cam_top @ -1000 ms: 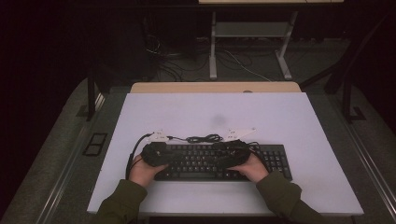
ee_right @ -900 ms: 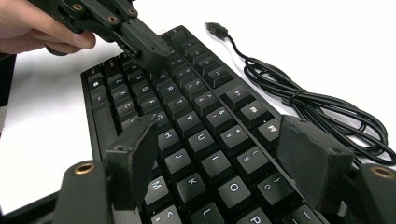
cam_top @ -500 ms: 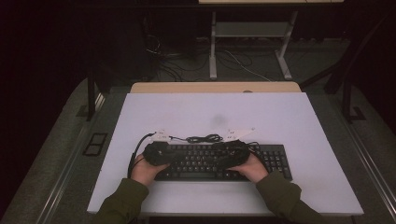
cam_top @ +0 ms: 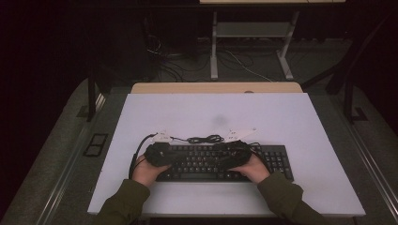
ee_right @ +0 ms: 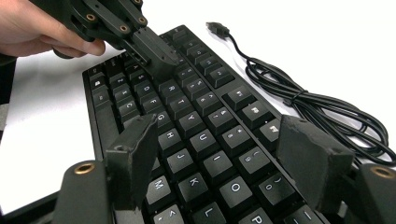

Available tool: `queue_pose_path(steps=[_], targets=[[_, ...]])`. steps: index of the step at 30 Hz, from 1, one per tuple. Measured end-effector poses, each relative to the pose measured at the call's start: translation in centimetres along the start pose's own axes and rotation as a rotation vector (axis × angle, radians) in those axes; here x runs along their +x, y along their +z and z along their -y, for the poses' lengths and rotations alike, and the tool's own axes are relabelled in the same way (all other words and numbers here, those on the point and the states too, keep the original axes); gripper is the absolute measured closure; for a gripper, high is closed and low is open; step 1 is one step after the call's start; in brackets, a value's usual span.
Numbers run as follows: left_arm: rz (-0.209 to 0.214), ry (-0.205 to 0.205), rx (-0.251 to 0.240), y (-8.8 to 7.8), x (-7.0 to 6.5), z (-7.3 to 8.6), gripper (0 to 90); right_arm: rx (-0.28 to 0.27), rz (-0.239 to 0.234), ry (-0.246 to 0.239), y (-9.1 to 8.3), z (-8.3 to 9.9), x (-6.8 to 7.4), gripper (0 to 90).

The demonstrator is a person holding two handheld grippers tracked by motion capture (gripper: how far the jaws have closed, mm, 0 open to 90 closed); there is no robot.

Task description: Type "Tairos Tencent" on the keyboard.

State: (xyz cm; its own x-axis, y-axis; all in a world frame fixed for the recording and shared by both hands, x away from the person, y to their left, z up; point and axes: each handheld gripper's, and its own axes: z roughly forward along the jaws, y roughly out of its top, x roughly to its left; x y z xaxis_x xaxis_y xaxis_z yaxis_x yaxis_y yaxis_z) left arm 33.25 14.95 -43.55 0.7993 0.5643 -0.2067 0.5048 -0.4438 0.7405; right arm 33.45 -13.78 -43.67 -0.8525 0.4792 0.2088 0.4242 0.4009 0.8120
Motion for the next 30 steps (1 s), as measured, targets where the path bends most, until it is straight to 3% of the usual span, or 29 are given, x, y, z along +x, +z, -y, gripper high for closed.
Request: queue_pose_path(steps=[10, 21, 30], targets=[[0.002, 0.010, 0.010, 0.1, 0.0, 0.0, 89.1, -0.003, -0.002, -0.005, -0.1, -0.1, 0.0, 29.2], [0.002, 0.004, -0.015, -0.4, -0.3, -0.1, 88.8, -0.003, -0.010, -0.004, -0.2, -0.2, 0.1, 30.2], [-0.016, -0.001, -0.029, -0.9, -0.3, 0.0, 81.6, 0.005, -0.027, 0.000, -0.2, -0.3, 0.4, 34.9]])
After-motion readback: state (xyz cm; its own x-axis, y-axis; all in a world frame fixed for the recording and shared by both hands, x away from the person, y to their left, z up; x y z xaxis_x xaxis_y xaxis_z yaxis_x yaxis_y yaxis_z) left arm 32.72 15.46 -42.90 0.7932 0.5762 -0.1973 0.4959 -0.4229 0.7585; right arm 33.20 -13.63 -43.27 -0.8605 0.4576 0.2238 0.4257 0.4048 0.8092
